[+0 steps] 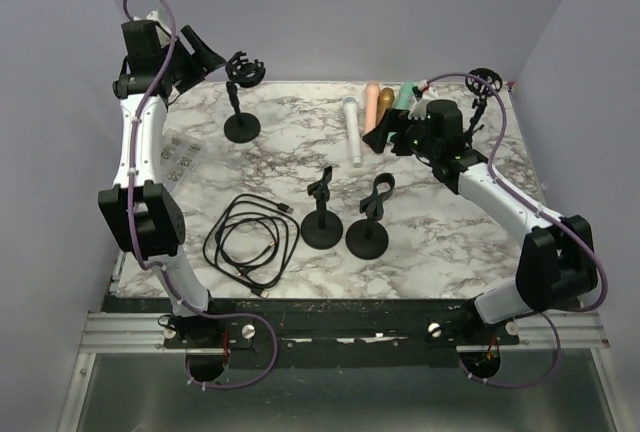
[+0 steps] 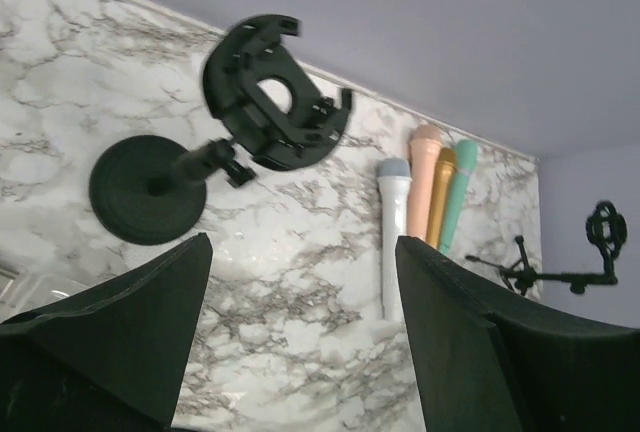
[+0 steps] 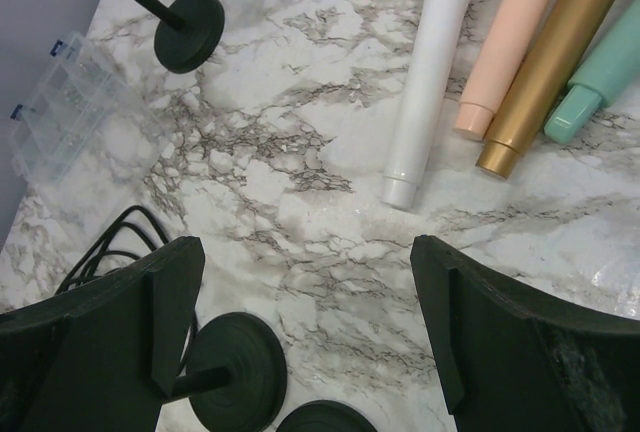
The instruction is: Remove the microphone from the stand
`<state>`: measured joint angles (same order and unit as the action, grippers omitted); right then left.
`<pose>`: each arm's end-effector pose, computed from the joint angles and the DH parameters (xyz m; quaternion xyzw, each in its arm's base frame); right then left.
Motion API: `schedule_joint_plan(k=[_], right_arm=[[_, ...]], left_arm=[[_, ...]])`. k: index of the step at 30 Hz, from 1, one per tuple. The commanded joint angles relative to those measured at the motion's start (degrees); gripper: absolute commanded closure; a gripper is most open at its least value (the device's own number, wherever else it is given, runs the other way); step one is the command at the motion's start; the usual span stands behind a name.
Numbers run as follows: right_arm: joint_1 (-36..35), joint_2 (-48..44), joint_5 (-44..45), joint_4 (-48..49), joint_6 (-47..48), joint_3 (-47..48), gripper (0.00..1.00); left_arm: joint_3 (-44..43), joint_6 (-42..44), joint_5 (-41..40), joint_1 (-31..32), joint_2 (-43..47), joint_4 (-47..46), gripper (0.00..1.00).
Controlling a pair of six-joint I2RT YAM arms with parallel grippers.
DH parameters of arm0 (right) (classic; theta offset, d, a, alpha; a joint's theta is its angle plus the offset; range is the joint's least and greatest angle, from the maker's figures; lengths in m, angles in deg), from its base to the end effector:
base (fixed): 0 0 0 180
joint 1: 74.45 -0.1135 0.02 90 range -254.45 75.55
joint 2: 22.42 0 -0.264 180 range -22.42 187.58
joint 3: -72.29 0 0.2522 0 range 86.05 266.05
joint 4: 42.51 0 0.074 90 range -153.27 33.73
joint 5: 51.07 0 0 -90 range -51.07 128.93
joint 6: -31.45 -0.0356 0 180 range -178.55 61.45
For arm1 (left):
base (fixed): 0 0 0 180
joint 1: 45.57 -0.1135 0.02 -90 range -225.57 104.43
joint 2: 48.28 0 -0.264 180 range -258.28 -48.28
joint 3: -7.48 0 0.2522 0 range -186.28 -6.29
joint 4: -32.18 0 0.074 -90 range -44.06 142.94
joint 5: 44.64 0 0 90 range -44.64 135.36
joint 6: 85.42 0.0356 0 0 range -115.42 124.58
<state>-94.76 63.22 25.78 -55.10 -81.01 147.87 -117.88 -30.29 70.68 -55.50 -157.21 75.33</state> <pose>0.3241 0.1286 0.2908 -0.0480 0.8278 0.2896 0.4782 0.4384 0.0613 0.3868 -0.2102 0.8118 -0.2927 0.4595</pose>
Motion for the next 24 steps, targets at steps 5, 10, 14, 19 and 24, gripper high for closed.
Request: schedule_joint_plan(k=[5,10,14,19,24], right_arm=[[-0.4,-4.6,2.1,-5.1,0.5,3.7,0.07],[-0.5,-11.9,5.9,-7.9,-0.5,1.4,0.07],[-0.4,-20.4,10.2,-11.1,-1.5,-2.1,0.07],[-0.4,-32.3,14.2,-18.2,-3.0,-5.8,0.06],[-0.5,-43.6,15.4,-26.9,-4.7,-7.1,0.06]], left_arm=[[14.9,8.4,4.7,10.7,21.6,-5.2,0.23],[24.9,13.6,2.9,19.9,34.3,-6.4,0.23],[36.1,13.5,2.5,23.3,45.4,-11.8,0.22],[46.5,12.2,1.5,24.3,59.5,-13.8,0.22],[55.1,10.4,0.6,24.5,72.9,-14.6,0.20]])
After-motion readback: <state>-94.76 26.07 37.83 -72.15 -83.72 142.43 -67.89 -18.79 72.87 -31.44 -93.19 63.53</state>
